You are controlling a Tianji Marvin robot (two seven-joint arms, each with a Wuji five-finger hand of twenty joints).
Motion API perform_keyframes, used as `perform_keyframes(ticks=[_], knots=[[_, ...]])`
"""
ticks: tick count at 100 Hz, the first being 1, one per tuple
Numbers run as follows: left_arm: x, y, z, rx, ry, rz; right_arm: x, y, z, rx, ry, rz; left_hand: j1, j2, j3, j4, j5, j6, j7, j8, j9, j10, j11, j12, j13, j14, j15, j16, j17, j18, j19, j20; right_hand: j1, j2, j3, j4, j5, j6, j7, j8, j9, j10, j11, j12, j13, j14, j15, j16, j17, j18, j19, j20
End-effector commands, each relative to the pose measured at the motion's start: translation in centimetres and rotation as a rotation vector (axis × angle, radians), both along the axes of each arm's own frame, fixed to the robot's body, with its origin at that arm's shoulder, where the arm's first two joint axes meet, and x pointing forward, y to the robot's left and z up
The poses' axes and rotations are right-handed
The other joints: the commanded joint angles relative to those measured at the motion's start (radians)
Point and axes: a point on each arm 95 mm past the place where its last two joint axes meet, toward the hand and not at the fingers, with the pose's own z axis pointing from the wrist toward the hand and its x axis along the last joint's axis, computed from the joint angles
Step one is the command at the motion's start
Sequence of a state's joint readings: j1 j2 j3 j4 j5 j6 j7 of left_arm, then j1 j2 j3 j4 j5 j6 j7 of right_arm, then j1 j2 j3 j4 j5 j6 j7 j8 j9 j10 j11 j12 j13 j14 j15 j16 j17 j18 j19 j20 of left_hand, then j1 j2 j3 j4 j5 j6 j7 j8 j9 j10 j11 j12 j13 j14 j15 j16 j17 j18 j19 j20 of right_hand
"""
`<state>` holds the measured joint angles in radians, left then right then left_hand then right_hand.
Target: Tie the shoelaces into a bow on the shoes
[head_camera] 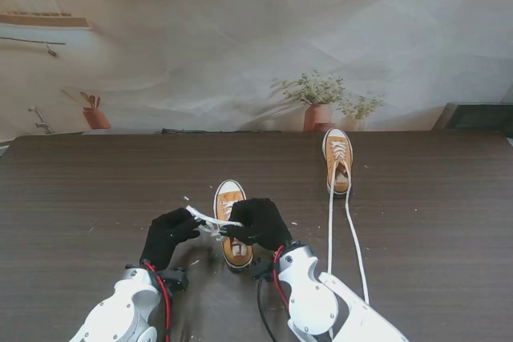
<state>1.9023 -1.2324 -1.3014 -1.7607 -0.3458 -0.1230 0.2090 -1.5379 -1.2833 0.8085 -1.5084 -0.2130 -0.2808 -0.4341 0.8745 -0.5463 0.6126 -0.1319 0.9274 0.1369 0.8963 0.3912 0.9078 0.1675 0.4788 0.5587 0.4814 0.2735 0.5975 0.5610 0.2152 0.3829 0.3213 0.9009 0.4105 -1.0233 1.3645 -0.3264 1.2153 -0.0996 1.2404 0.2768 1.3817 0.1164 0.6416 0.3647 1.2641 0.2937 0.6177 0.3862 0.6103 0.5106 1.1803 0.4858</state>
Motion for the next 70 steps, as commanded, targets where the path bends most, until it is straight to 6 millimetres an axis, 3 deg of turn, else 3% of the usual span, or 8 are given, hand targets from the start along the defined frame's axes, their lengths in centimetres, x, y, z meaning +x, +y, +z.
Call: perform_keyframes(ticks=[1, 21, 29, 50, 70], knots=[[-0.25, 0.02, 0.32, -0.001, -0.013, -0.016, -0.22, 0.10, -0.07, 0.000, 0.013, 0.000, 0.039, 0.007, -0.035, 0.013, 0.003, -0.079, -0.001, 0.013, -0.010, -0.054, 0.004, 0.013, -0.013, -0.008, 0.001, -0.026, -0.007, 0.002, 0.005, 0.008, 0.047, -0.003, 0.081, 0.024, -0.017, -0.039, -0.023, -0.052, 0.005, 0.003, -0.014, 0.002, 0.018, 0.007, -0.008, -0.001, -0.018, 0.009, 0.002, -0.013], [-0.56, 0.33, 0.43, 0.018, -0.034, -0.027, -0.25, 0.05, 0.18, 0.021, 0.026, -0.023, 0.044, 0.010, -0.049, 0.018, 0.003, -0.082, 0.000, 0.015, -0.012, -0.059, 0.003, 0.016, -0.016, -0.009, -0.004, -0.025, -0.011, -0.001, 0.004, 0.010, 0.001, 0.132, 0.034, 0.058, -0.068, 0.006, -0.122, -0.155, -0.008, 0.050, -0.017, 0.004, 0.012, 0.049, -0.030, 0.005, -0.053, 0.041, -0.004, 0.001], [-0.64, 0.39, 0.38, 0.028, -0.041, -0.034, -0.29, 0.04, 0.10, 0.022, 0.029, -0.035, 0.045, 0.012, -0.052, 0.019, 0.002, -0.081, -0.001, 0.014, -0.014, -0.061, 0.001, 0.016, -0.018, -0.008, -0.006, -0.025, -0.013, -0.001, 0.003, 0.011, -0.022, 0.139, 0.037, 0.062, -0.060, -0.031, -0.115, -0.173, 0.003, 0.050, -0.019, 0.003, 0.013, 0.062, -0.030, 0.008, -0.055, 0.056, -0.003, 0.006], [-0.85, 0.48, 0.22, 0.046, -0.052, -0.042, -0.24, 0.03, -0.18, 0.025, 0.003, -0.090, 0.047, 0.013, -0.059, 0.021, 0.003, -0.083, -0.003, 0.013, -0.016, -0.065, 0.000, 0.017, -0.021, -0.007, -0.010, -0.025, -0.018, -0.001, 0.000, 0.011, -0.082, 0.162, 0.086, 0.059, -0.041, -0.030, -0.122, -0.249, 0.054, 0.054, -0.045, -0.006, 0.010, 0.096, 0.022, 0.025, -0.044, 0.106, -0.002, 0.015], [-1.11, 0.64, 0.22, 0.051, -0.062, -0.038, -0.22, -0.04, -0.40, 0.004, -0.001, -0.101, 0.049, 0.015, -0.064, 0.023, 0.004, -0.081, -0.003, 0.012, -0.017, -0.064, 0.000, 0.017, -0.021, -0.007, -0.012, -0.023, -0.019, -0.001, -0.001, 0.012, -0.090, 0.252, 0.029, 0.067, -0.173, -0.125, -0.247, -0.357, 0.026, 0.066, -0.105, -0.027, 0.002, 0.124, 0.000, 0.008, -0.070, 0.124, -0.018, 0.022]])
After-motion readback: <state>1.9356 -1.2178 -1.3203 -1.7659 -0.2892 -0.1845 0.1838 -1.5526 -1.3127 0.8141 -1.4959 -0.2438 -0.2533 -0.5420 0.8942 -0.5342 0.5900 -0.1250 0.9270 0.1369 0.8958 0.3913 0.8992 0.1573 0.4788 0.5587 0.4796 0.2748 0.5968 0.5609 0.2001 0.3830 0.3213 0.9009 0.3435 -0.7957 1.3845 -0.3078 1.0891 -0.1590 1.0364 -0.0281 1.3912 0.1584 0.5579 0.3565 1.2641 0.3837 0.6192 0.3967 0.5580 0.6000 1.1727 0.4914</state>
